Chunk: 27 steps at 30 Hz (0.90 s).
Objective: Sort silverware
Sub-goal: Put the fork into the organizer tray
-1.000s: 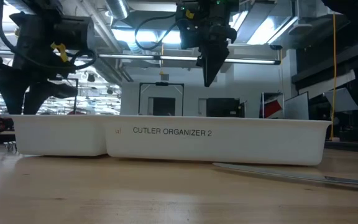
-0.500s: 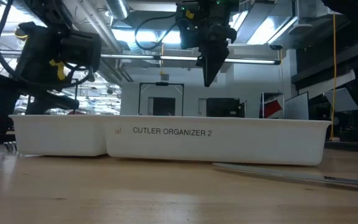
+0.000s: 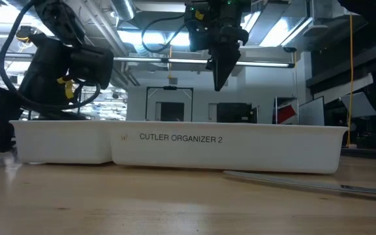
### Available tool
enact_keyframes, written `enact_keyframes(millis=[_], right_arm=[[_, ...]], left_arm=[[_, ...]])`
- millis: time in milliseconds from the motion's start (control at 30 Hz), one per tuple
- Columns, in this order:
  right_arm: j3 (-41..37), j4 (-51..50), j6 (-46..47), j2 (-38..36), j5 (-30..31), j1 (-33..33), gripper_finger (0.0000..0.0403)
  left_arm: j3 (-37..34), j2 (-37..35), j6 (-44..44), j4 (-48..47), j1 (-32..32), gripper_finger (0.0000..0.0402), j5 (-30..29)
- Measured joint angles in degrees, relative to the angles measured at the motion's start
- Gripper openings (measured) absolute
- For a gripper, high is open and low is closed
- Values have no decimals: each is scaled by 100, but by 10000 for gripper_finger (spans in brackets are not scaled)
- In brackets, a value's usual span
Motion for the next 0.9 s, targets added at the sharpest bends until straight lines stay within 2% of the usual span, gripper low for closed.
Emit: enact_keyframes(millis=[233,567,900], right_arm=[[0,-1,-7,0,1,0,115],[0,2,-9,0,1,0,115],[0,-5,-12,0,101,0,115]], left_arm=[[-13,4,259,133,-63,91,143],[-17,72,552,276,-103,10,-60],[-15,83,554,201,34,4,-40]])
